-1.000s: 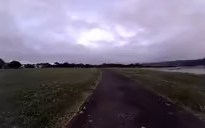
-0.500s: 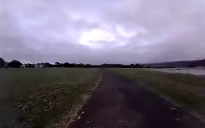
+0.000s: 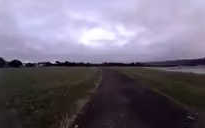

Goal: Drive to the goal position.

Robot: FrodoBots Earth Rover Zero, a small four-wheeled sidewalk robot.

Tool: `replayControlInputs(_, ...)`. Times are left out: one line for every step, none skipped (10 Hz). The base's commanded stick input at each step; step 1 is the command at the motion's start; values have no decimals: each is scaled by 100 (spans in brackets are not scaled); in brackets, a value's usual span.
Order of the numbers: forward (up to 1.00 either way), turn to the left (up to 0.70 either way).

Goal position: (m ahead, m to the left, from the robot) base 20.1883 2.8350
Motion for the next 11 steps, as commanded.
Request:
replayControlInputs(85,-13)
replayControlInputs(85,-30)
replayControlInputs(85,-34)
replayControlInputs(85,-34)
replayControlInputs(85,-34)
replayControlInputs(85,-34)
replayControlInputs(85,-34)
replayControlInputs(85,-34)
replayControlInputs(85,-34)
replayControlInputs(85,-34)
replayControlInputs(85,-34)
